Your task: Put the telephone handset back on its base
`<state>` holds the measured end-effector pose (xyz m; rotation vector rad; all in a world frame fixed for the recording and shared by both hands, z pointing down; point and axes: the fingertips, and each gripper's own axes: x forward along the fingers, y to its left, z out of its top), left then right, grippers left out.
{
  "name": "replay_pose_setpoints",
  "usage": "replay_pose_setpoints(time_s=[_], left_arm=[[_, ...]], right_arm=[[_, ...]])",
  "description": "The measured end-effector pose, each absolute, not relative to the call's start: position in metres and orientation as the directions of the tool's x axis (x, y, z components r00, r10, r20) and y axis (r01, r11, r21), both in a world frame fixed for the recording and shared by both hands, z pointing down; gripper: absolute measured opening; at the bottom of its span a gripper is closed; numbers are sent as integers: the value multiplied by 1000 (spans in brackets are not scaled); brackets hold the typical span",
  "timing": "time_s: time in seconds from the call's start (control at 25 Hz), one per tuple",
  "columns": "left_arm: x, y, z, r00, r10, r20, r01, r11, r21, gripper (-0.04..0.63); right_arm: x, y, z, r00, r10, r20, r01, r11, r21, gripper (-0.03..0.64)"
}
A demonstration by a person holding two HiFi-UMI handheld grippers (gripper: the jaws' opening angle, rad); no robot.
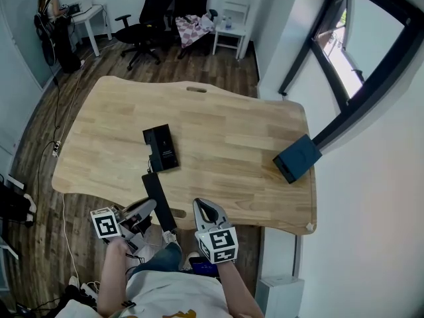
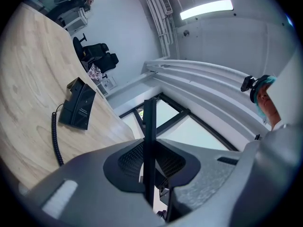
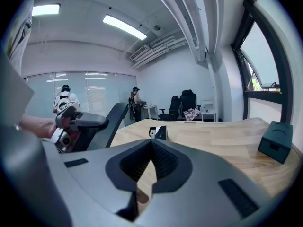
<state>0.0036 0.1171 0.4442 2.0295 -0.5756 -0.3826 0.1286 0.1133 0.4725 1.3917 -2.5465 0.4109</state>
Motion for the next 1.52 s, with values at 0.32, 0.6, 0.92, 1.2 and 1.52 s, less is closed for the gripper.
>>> replay_pose_setpoints(time_s=[0.32,0.6,0.92,1.2,1.52], left_arm=[[-22,43,455,842,-538,-34,-227,-411,883,71],[-41,1,468,858,-512,-41,-193,-395,898,71],[-55,-26,474,870,-488,-67,-154,-398,904,71],[-64,-34,479,864,-499,-60,-162,-390,906,71],[-67,-42,478,865,-500,-55,-177,-405,897,71]], right_arm=[[106,45,485,-519,-783,342,-853,498,-155,6],[82,-4,495,-506,-783,362,-861,483,-159,6],[65,-25,502,-482,-791,377,-874,465,-141,6],[68,-28,497,-461,-807,369,-885,448,-126,6],[62,-39,495,-464,-821,333,-884,450,-125,6]])
